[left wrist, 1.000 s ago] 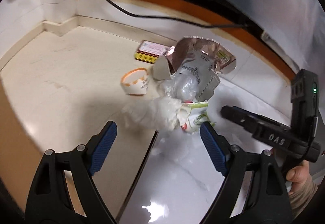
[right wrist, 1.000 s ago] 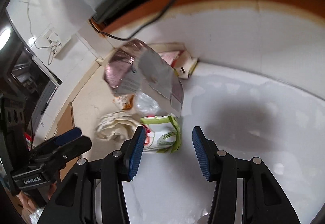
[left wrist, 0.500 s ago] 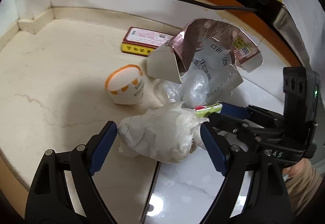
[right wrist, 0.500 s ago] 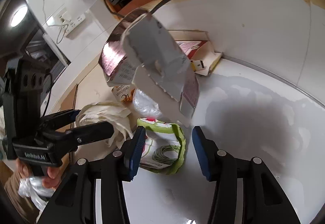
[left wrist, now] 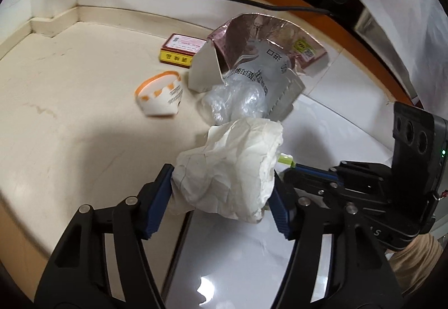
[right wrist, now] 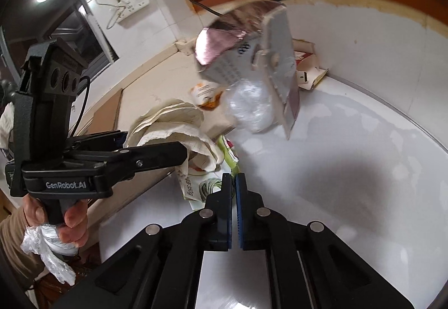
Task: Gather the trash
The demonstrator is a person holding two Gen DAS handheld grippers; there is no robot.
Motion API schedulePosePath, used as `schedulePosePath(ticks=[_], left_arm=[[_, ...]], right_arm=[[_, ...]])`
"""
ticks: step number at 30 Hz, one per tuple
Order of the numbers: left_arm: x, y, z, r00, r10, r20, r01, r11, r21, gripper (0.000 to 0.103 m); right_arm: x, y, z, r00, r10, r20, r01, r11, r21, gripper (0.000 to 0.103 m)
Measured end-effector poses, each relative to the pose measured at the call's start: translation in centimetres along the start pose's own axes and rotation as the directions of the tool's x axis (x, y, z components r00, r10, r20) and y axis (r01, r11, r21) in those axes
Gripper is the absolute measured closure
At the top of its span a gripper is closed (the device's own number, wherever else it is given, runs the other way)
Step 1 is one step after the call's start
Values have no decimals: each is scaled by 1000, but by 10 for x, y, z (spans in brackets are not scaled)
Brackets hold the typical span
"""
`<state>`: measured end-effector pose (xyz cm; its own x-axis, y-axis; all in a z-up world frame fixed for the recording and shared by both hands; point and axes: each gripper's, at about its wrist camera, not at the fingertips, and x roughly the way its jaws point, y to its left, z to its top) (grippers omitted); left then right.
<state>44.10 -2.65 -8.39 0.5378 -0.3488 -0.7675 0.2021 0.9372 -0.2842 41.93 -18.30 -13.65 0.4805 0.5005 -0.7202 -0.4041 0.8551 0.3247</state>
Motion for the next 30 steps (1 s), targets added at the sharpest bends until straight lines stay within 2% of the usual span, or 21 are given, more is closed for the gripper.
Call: schedulePosePath(ticks=[9, 18, 23, 30], left_arm=[[-88, -22, -55, 992, 90, 83, -92, 996, 19, 43], [-197, -50, -157, 958, 189, 215, -202, 979, 38, 43], [-233, -52, -214, 936, 234, 263, -241, 971, -7, 43], [-248, -38, -281, 935, 254, 247, -240, 967, -88, 43]], right_arm=[[-53, 49, -37, 994, -69, 79, 74, 996, -57, 101], [-137, 128, -102, 977, -75, 202, 103, 986, -132, 102], [-176, 171, -155, 969, -57, 239, 95, 984, -153, 102], [-189, 216, -219, 972, -81, 222, 128, 970, -206, 102]])
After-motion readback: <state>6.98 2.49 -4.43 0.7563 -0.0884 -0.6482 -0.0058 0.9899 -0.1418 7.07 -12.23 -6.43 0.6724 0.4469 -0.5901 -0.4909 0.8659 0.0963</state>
